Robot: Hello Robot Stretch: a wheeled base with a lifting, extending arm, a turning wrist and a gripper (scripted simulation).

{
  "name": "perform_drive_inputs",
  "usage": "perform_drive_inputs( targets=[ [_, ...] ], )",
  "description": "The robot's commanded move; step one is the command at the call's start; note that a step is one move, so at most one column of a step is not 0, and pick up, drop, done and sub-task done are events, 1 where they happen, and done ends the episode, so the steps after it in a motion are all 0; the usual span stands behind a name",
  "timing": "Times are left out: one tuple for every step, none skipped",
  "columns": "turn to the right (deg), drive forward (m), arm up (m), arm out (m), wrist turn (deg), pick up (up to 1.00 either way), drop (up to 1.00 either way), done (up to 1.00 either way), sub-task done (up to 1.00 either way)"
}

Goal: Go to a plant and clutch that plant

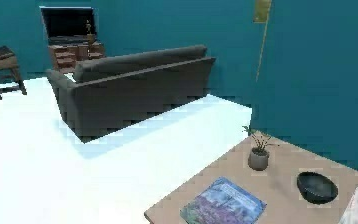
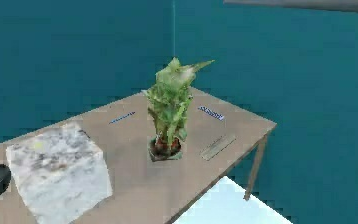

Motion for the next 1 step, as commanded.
perform_drive_inputs(
  targets=[
    [-45.0,0.0,0.0,0.0,0.0,0.0,0.0,0.0,0.0]
  ],
)
